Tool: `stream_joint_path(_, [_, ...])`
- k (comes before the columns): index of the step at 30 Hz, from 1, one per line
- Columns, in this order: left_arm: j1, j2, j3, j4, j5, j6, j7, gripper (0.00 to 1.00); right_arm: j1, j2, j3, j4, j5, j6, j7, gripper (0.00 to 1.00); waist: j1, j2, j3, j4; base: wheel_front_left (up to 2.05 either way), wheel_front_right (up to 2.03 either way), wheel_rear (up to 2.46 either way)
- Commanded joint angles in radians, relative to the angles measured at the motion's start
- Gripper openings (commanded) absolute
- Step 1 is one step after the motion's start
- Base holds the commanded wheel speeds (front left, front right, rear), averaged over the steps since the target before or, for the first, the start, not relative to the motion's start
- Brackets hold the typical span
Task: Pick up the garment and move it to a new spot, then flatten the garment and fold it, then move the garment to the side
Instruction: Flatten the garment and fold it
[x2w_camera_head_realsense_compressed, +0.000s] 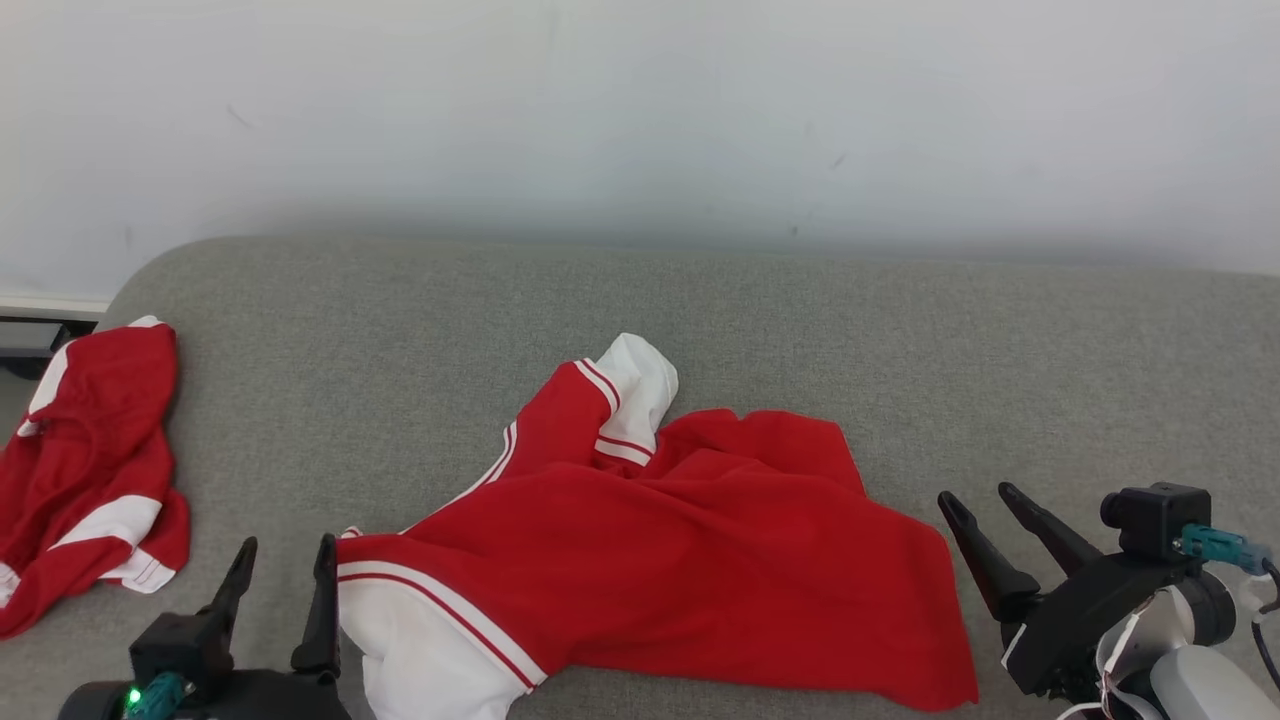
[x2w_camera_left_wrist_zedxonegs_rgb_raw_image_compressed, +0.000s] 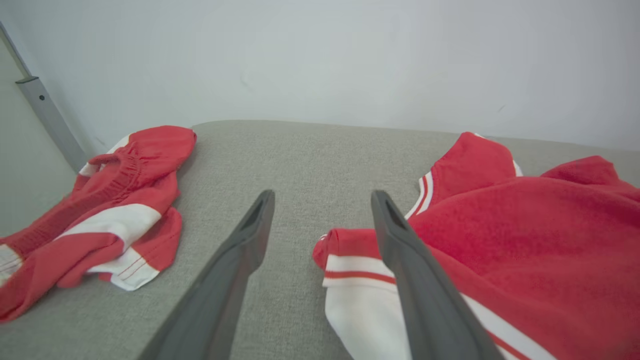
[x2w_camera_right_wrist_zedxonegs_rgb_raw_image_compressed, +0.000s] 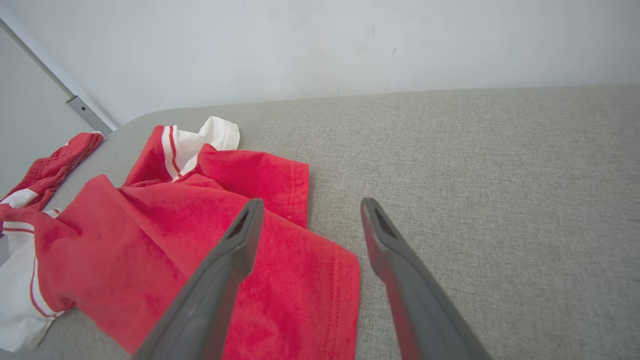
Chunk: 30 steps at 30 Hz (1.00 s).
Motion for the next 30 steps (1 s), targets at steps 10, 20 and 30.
stream_joint_path(10, [0.165,-0.002,0.072,-0.229,0.024,0.069,-0.005,1.0,0.031,-0.002,-0.067,0.021,-0.096,0.0,-0.09,1.0,0.0001,0.0,-0.053,-0.022,0.0,0.0,0.0])
stream_joint_path(20, [0.269,-0.007,0.104,-0.331,0.029,0.097,-0.006,1.0,0.113,0.036,-0.182,-0.019,-0.171,0.0,-0.13,1.0,0.0001,0.0,-0.082,-0.056,0.0,0.0,0.0])
stream_joint_path(30, [0.336,0.034,0.096,-0.373,0.013,0.06,0.006,1.0,0.184,0.089,-0.254,-0.091,-0.214,0.0,-0.085,1.0,0.0001,0.0,-0.101,-0.082,0.0,0.0,0.0])
